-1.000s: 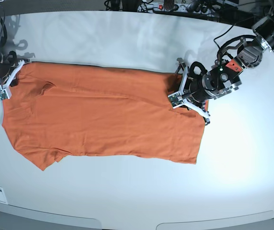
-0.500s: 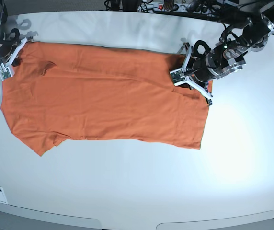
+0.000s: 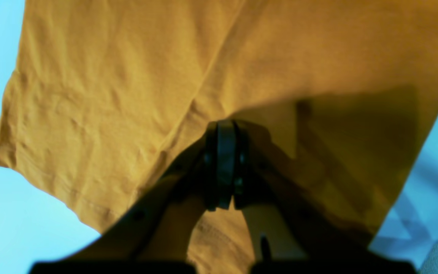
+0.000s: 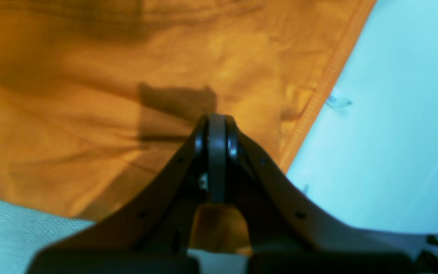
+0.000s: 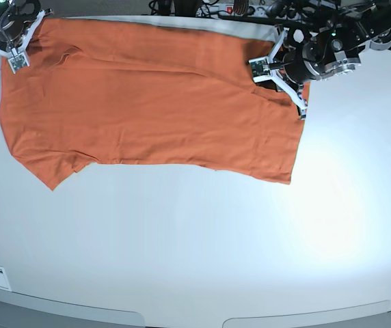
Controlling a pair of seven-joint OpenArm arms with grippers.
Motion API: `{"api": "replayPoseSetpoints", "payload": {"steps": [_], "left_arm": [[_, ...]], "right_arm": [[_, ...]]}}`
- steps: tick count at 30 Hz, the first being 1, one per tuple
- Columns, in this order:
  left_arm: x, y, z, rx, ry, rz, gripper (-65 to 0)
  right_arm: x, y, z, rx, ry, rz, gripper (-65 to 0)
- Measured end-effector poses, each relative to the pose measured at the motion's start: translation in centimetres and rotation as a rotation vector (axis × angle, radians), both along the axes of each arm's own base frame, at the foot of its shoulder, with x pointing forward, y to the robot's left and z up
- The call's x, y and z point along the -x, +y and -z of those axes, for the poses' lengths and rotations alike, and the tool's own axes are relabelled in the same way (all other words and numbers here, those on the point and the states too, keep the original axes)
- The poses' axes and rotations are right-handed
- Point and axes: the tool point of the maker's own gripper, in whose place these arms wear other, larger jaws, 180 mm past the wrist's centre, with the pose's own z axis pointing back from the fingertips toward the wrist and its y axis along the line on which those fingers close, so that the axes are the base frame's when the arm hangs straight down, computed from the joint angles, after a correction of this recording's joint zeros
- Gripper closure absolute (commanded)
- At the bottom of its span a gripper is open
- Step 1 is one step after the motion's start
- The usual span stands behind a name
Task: Fold the T-shirt properly
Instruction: 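Drag the shirt further with both grippers toward the robot, then release the left gripper and move it to the opposite hem corner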
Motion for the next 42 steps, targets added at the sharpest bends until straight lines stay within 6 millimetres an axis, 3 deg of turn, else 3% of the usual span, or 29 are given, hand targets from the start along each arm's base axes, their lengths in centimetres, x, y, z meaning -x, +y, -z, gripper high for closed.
{"api": "replayPoseSetpoints", "payload": {"steps": [9, 12, 17, 21, 24, 29, 34, 36, 38, 42], "left_arm": [[0.8, -0.1, -0.9, -0.05, 0.007, 0.013, 0.0], [0.3, -0.1, -1.2, -0.054, -0.029, 0.006, 0.0], [-1.7, 0.5, -2.0, -0.066, -0.131, -0.061, 0.0], [-1.7, 0.5, -2.0, -0.066, -0.13, -0.061, 0.0], [-2.2, 0.6, -2.4, -0.056, -0.157, -0.092, 0.0], [-6.4, 2.0, -5.7, -0.02, -0.368, -0.28, 0.0], [-12.3, 3.6, -10.4, 0.17, -0.504, -0.536, 0.0], [-14.5, 4.7, -11.2, 0.265, -0.5, -0.623, 0.0], [-16.2, 6.4, -10.5, 0.329, -0.44, -0.712, 0.0], [-19.1, 10.2, -6.9, 0.451, -0.27, -0.938, 0.0]], "right_arm": [[0.0, 0.1, -0.3, 0.013, 0.003, 0.002, 0.0], [-0.1, 0.3, -0.8, 0.025, -0.004, 0.014, 0.0], [-2.1, -0.2, -3.1, 0.127, -0.104, 0.004, 0.0], [-4.1, -0.2, -5.1, 0.183, -0.219, -0.027, -7.9], [-5.7, -0.5, -6.6, 0.226, -0.3, -0.025, -9.3], [-8.4, -1.5, -8.7, 0.301, -0.42, -0.001, -9.3], [-10.0, -1.2, -9.4, 0.292, -0.463, -0.013, -9.3], [-10.7, -1.2, -9.8, 0.286, -0.486, -0.008, -9.3], [-11.2, -1.3, -10.2, 0.294, -0.505, -0.007, -9.3], [-11.0, -1.4, -10.1, 0.294, -0.505, 0.004, -9.5]]}}
